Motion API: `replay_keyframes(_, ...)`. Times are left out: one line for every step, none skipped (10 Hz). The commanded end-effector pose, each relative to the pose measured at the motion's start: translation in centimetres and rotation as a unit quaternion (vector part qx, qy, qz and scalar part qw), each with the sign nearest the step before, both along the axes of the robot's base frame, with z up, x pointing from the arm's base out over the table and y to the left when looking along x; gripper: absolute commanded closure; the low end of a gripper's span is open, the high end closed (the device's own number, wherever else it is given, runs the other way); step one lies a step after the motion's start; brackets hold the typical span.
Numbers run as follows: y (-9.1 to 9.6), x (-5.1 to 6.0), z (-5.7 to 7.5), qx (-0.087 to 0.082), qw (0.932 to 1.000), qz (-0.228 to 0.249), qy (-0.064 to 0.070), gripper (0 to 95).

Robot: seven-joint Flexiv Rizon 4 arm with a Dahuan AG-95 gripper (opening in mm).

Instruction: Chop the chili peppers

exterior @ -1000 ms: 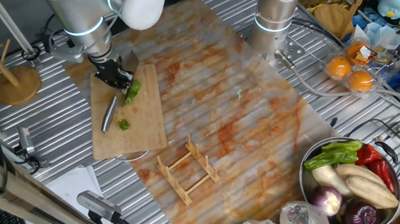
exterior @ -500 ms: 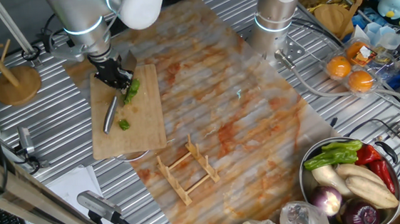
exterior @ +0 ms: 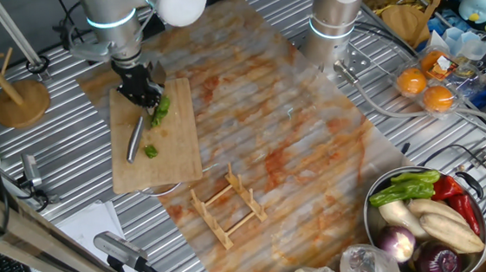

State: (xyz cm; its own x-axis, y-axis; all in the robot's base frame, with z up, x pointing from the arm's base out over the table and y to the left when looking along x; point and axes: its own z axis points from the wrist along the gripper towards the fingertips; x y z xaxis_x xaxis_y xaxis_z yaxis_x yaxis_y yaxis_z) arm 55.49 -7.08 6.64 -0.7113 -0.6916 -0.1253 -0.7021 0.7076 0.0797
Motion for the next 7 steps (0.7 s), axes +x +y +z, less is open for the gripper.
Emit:
replay_keyframes(0.31, 0.55, -1.74, 0.007, 1.0000, -0.001, -0.006, 95.0)
replay_keyframes(0.19, 0.40, -1.41, 0.015, 0.9999, 0.007, 0.002, 95.0)
replay_keyframes(-0.14, 0.01, -1.15, 0.011, 0.9998, 0.014, -0.006, 95.0)
replay_keyframes(-0.19, -0.19, -1.39, 0.016, 0.9997, 0.014, -0.011, 95.0)
replay_keyframes(-0.19, -0.18, -1.42, 0.016, 0.9996, 0.017, -0.015, 95.0)
replay_keyframes(-0.20, -0.19, -1.41, 0.019, 0.9993, 0.024, -0.024, 95.0)
replay_keyframes(-0.20, -0.19, -1.40, 0.022, 0.9991, 0.026, -0.026, 95.0)
